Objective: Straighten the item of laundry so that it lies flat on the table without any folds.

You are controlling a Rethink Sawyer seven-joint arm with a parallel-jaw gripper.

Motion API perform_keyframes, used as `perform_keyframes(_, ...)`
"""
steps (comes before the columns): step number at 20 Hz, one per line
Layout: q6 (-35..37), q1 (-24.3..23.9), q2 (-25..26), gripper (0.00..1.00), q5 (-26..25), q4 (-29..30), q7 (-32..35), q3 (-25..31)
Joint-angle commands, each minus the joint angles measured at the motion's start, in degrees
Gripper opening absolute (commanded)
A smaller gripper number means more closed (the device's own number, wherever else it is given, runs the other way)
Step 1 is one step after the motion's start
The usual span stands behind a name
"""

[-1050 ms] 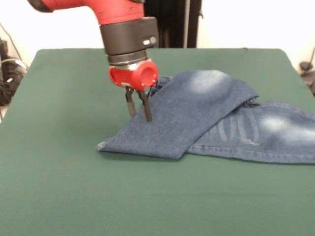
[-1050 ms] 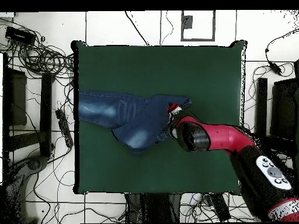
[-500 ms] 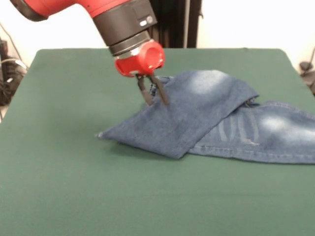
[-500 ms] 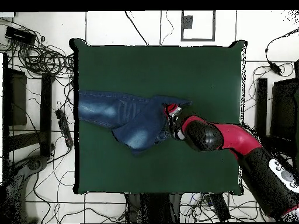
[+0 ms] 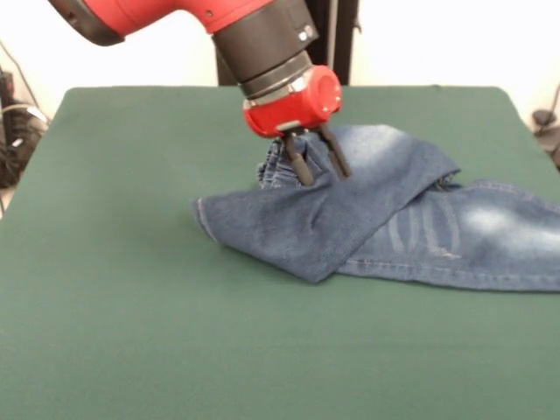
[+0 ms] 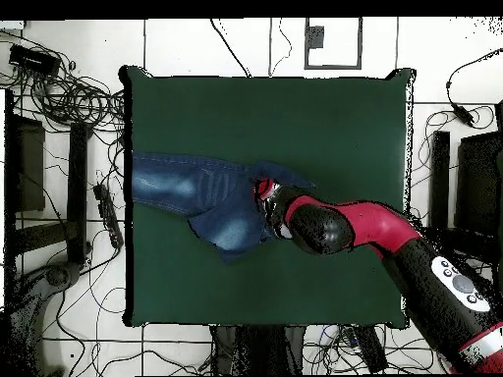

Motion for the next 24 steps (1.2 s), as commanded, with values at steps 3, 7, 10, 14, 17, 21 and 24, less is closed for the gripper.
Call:
perform_keyframes(3,1.94,5.16,0.55,1.0,-9.14,-1.0,-12.71,-1.44)
perform_keyframes(7,2.45,9.55,-4.66,0.0,-13.19,-2.55,-6.15,-7.56)
perform_keyframes(10,3.47,11.59,-9.99,0.0,-13.85,-1.53,-1.81,-10.92)
perform_keyframes(14,3.7,14.03,-15.49,0.0,-12.81,0.91,0.85,-12.87)
perform_keyframes(17,2.7,16.1,-17.82,0.0,-11.47,2.37,3.24,-14.59)
perform_keyframes(21,-0.57,17.09,-18.32,1.0,-10.76,2.47,3.55,-16.38)
perform_keyframes(24,-4.45,17.41,-18.98,1.0,-10.96,2.09,5.55,-17.49)
